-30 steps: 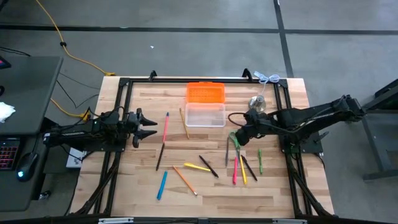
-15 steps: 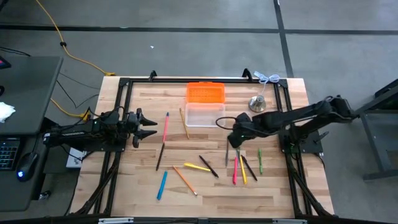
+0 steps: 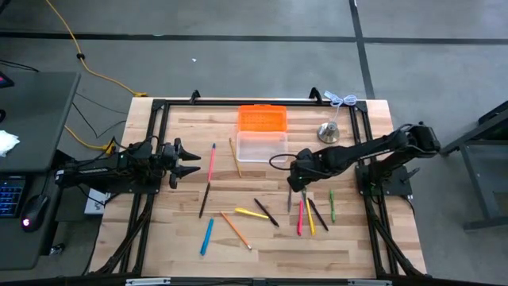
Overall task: Pick & place school supplies into a supply box
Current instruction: Put the green scissors into the supply box
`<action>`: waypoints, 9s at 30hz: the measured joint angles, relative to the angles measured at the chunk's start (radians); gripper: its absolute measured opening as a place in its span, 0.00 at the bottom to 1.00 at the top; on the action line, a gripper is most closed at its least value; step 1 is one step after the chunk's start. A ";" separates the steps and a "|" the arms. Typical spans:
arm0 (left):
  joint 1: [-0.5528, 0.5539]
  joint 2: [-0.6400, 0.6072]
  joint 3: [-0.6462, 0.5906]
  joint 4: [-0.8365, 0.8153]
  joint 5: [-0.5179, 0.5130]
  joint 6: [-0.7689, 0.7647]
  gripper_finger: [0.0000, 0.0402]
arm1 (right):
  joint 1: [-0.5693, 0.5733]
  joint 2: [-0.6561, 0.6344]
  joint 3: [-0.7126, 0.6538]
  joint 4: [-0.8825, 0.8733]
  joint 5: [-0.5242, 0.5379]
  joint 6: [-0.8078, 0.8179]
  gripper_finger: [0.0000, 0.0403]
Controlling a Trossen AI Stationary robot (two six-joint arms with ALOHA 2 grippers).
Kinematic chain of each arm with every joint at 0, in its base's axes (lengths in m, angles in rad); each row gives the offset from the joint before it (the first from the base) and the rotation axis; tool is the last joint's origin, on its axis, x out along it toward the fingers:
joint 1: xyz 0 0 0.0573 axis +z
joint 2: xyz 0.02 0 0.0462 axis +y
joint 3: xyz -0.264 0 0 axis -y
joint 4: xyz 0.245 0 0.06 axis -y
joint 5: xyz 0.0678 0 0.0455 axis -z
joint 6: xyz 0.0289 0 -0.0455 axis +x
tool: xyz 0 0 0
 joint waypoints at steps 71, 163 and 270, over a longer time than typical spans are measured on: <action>0.000 0.000 0.000 -0.001 0.000 0.002 0.55 | -0.189 0.162 -0.097 0.219 -0.138 -0.072 0.32; 0.000 0.000 0.000 -0.001 -0.001 0.026 0.55 | -0.189 0.104 -0.035 0.079 -0.187 0.013 0.39; 0.000 0.000 0.000 0.000 -0.016 0.097 0.55 | -0.299 -0.254 -0.030 0.124 -0.025 -0.069 0.10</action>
